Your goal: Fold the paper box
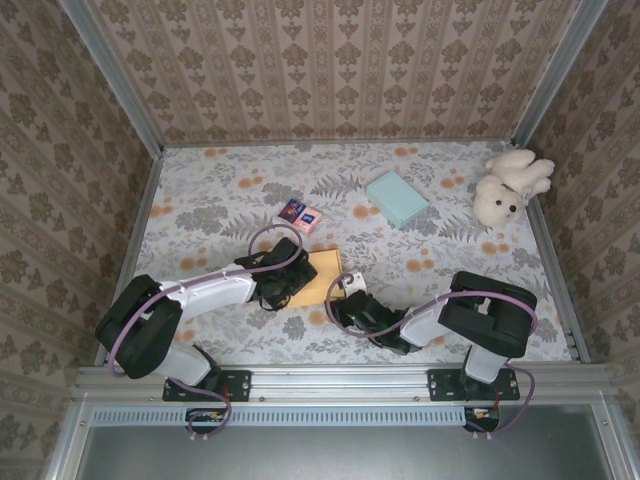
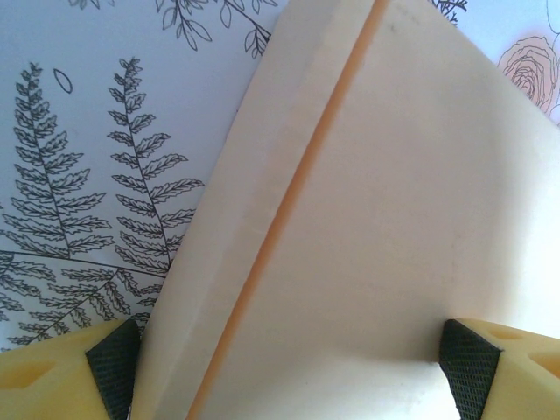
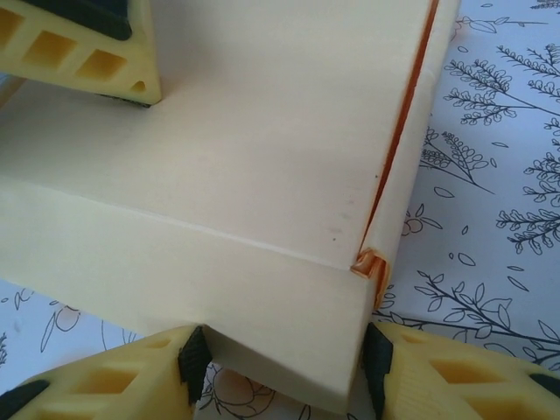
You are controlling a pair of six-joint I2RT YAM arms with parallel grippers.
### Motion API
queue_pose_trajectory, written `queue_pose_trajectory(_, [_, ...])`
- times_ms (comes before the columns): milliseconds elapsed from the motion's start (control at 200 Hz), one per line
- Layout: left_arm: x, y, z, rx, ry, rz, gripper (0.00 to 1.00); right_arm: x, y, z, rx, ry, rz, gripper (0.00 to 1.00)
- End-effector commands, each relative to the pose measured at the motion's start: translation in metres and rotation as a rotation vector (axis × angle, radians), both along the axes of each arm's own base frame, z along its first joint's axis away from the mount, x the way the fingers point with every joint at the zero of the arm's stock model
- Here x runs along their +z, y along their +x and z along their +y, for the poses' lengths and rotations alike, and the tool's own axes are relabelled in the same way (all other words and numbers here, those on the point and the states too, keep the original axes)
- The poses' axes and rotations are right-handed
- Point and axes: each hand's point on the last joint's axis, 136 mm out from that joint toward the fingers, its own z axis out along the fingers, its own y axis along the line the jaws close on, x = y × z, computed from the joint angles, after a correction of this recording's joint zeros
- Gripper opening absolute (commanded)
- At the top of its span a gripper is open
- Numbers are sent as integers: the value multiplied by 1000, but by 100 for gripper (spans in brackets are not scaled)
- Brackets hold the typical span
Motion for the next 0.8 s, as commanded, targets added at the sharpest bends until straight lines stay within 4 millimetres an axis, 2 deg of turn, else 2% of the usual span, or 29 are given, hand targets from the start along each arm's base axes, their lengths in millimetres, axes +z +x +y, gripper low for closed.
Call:
queue_pose_trajectory(0, [-49,-53,50,-14,213,240,89,-26,4,-17,-33,-153,30,55])
queue_pose_trajectory(330, [-51,-55,44,-33,200,244,89,-29,20,-9,-48,-237,-21,56])
queue_pose_trajectory(495, [-51,-56,44,-36,198,244,89,-30,17,-12,-62,-207,-9,57])
queue_pose_trajectory(795, [-43,-54,37,-30,150,222,90,-18,7,-16,-64,-116,58,57])
